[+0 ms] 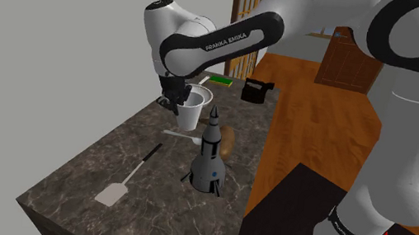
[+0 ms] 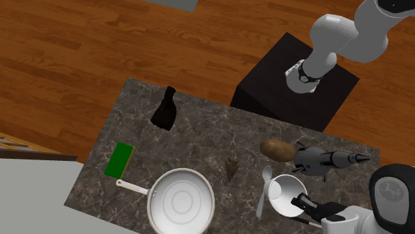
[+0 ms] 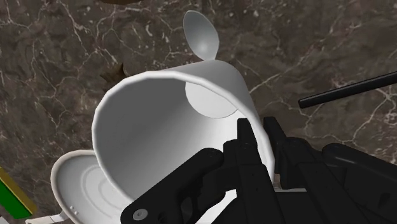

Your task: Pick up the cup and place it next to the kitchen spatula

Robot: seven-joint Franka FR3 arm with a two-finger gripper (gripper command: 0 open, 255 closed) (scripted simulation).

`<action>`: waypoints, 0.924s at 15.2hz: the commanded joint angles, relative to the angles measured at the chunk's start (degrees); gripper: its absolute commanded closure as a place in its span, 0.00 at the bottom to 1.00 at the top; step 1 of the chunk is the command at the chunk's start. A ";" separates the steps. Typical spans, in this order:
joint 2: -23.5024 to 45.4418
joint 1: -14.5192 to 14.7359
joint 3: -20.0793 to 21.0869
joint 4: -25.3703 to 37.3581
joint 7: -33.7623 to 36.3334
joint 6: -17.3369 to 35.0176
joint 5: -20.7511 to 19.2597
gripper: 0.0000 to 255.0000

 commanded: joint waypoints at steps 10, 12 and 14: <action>3.22 0.04 -0.57 -4.80 2.43 7.68 -1.95 1.00; 3.22 0.04 -0.57 -4.81 2.43 7.69 -1.95 1.00; 3.22 0.04 -0.56 -4.80 2.43 7.68 -1.95 1.00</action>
